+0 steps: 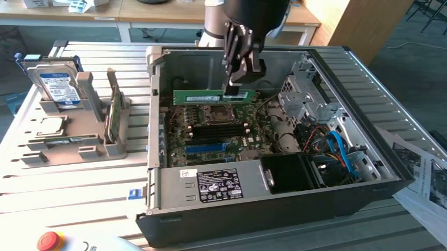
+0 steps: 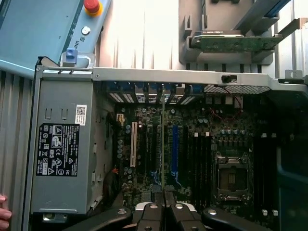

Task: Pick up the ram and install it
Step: 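Pick up the ram and move it above insertion slot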

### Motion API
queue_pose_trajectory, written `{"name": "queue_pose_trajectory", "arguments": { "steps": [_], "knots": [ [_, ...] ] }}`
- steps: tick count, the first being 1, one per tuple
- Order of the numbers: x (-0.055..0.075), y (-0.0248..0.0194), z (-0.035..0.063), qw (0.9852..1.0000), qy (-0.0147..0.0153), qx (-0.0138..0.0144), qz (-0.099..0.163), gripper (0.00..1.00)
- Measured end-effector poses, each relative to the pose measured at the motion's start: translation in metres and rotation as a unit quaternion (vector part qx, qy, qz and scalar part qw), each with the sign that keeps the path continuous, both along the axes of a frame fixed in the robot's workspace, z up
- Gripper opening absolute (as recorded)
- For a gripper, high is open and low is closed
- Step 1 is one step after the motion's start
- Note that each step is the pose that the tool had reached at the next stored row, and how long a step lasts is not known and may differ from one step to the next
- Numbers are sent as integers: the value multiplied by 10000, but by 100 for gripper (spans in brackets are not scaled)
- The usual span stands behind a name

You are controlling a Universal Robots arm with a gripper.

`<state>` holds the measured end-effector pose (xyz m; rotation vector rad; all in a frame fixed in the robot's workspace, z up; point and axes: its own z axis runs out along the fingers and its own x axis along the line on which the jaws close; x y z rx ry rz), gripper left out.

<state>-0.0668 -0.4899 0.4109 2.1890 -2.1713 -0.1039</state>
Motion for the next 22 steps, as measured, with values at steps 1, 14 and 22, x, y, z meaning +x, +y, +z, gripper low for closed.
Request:
{"name": "queue_pose_trajectory", "arguments": {
  "steps": [1, 14, 22],
  "knots": [
    [24, -4, 0, 10000, 1, 0, 0, 12],
    [310, -57, 0, 10000, 2, 0, 0, 12],
    [319, -56, 0, 10000, -12, -4, 6, 12]
  ]
}}
